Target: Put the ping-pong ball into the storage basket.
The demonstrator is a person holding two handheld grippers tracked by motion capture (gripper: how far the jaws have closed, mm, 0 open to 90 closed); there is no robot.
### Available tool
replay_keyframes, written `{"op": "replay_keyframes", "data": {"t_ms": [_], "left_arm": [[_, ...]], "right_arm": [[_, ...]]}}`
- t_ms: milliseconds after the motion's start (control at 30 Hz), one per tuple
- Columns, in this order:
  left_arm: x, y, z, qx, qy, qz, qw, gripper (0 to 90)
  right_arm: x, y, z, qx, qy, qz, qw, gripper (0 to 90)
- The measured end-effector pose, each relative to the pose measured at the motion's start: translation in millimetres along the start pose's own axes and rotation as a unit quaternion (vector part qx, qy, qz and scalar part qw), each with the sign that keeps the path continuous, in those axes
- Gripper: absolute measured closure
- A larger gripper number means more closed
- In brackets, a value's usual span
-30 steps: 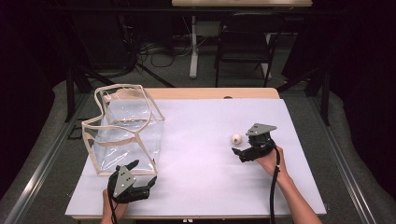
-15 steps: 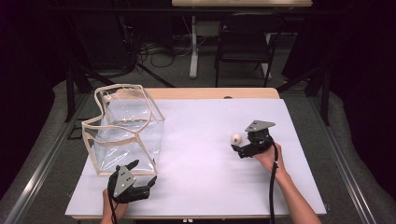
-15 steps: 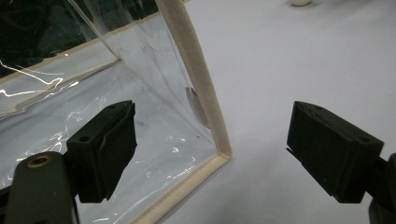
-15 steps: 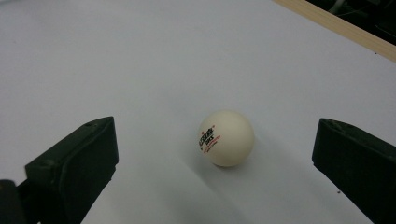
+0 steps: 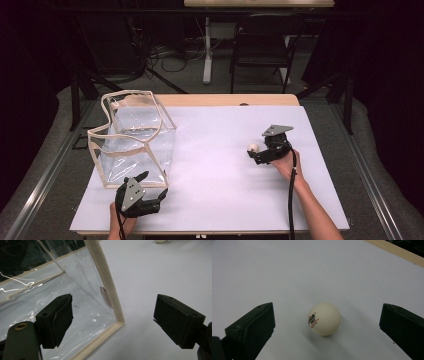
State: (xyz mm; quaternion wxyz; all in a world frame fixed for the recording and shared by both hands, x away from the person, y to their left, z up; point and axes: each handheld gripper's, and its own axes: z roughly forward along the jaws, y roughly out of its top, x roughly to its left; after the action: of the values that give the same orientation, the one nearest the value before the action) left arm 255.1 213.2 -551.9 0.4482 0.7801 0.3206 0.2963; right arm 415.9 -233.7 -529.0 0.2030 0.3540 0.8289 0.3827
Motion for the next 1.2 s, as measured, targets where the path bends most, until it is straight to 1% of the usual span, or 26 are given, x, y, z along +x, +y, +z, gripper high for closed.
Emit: {"op": "replay_keyframes", "data": {"t_ms": [133, 300, 533, 600, 700, 800, 900, 967, 1033, 1067, 1100, 1133, 1200], "left_arm": [[-0.2, 0.0, 0.0, -0.001, -0.001, 0.000, 1.0000, 15.9], [-0.1, 0.1, 0.4, 0.002, -0.002, 0.002, 1.0000, 15.8], [-0.5, 0.2, 1.1, 0.002, -0.004, 0.003, 1.0000, 15.9], [-0.5, 0.2, 1.1, 0.002, -0.003, 0.002, 1.0000, 15.8], [-0.5, 0.1, 1.4, 0.002, -0.003, 0.002, 1.0000, 15.8], [-0.5, 0.2, 1.7, 0.002, -0.004, 0.003, 1.0000, 15.8], [-0.6, 0.2, 1.9, 0.002, -0.004, 0.003, 1.0000, 15.9], [-0.6, 0.2, 2.0, 0.002, -0.004, 0.003, 1.0000, 15.8], [-0.6, 0.2, 2.1, 0.002, -0.005, 0.003, 1.0000, 15.9], [-0.6, 0.2, 2.1, 0.002, -0.005, 0.003, 1.0000, 15.8], [-0.6, 0.2, 2.0, 0.002, -0.005, 0.003, 1.0000, 15.8], [-0.5, 0.2, 1.7, 0.002, -0.005, 0.003, 1.0000, 15.9], [-0.3, 0.2, 1.2, 0.002, -0.004, 0.003, 1.0000, 15.8]], "right_arm": [[-1.2, -1.2, 4.3, 0.003, -0.001, 0.000, 1.0000, 0.0], [-3.2, -3.6, 6.2, 0.009, 0.000, 0.007, 0.9999, 0.0], [-6.1, -7.0, 12.2, 0.005, 0.007, 0.016, 0.9998, 0.0], [-5.2, -7.6, 14.7, 0.010, 0.009, 0.020, 0.9997, 0.0], [-4.8, -7.8, 18.4, 0.010, 0.012, 0.019, 0.9997, 0.0], [-4.1, -8.2, 21.0, 0.007, 0.010, 0.022, 0.9997, 0.0], [-3.5, -9.1, 24.0, 0.014, 0.013, 0.026, 0.9995, 0.1], [-4.0, -9.8, 25.7, 0.014, 0.016, 0.028, 0.9994, 2.5], [-3.4, -10.3, 27.0, 0.017, 0.016, 0.030, 0.9993, 7.1], [-3.4, -10.3, 27.0, 0.017, 0.016, 0.030, 0.9993, 7.1], [-2.9, -10.5, 27.8, 0.018, 0.012, 0.031, 0.9993, 8.6], [-2.6, -10.6, 29.7, 0.023, 0.011, 0.029, 0.9993, 14.2], [-1.4, -10.5, 30.9, 0.028, 0.003, 0.030, 0.9991, 16.4]]}}
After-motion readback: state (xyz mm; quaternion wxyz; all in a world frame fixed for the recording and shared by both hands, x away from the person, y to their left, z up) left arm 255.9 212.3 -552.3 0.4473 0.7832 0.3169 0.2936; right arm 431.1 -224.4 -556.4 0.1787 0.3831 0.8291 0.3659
